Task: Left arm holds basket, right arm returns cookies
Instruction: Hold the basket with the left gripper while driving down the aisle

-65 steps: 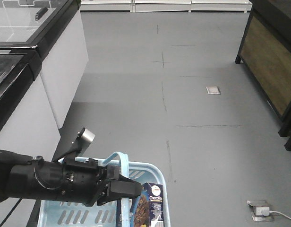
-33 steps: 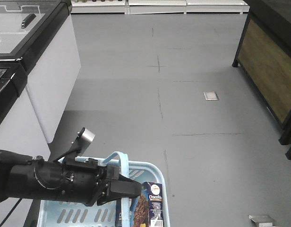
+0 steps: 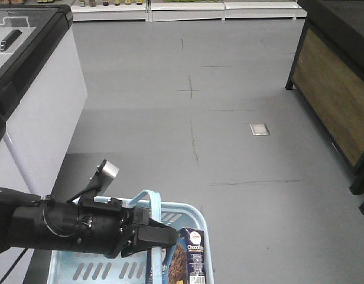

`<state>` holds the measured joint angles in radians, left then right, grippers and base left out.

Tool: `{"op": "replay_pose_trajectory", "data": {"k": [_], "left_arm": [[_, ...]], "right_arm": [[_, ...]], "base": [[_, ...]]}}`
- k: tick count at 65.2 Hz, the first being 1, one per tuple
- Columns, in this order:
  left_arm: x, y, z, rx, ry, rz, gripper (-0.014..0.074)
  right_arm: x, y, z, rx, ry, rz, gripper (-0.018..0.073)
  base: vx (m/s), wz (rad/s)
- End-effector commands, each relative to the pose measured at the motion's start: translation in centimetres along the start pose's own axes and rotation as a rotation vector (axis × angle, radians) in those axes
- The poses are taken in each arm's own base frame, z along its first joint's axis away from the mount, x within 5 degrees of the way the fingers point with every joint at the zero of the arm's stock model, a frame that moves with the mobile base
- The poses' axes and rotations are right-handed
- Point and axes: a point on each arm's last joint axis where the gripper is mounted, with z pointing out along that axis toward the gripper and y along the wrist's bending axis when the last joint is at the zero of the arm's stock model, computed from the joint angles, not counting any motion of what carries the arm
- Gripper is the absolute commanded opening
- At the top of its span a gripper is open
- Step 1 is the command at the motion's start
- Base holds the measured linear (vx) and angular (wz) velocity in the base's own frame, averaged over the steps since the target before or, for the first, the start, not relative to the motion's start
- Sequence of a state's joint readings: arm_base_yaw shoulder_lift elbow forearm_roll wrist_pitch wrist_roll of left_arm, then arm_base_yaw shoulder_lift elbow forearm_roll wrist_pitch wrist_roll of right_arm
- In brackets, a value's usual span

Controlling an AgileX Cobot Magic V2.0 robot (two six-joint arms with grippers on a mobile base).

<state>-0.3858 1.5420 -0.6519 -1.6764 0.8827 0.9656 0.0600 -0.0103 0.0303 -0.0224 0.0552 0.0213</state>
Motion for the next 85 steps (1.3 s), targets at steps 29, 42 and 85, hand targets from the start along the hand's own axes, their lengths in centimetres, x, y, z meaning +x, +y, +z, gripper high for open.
{"op": "replay_pose_trajectory", "data": {"k": [29, 42, 85], "left_arm": [[-0.5, -2.58, -0.74, 0.133, -0.046, 0.013, -0.0008], [-0.5, -2.58, -0.74, 0.133, -0.046, 0.013, -0.0008], [-0.5, -2.58, -0.74, 0.133, -0.046, 0.013, -0.0008]], "right_arm": [[-0.76, 0.02, -0.13, -0.002, -0.087, -0.01, -0.0008], [-0.76, 0.02, -0.13, -0.002, -0.087, -0.01, -0.0008], [-0.76, 0.02, -0.13, -0.002, -0.087, -0.01, -0.0008]], "base": [[0.3, 0.06], [0.32, 0.07], [0.33, 0.01]]}}
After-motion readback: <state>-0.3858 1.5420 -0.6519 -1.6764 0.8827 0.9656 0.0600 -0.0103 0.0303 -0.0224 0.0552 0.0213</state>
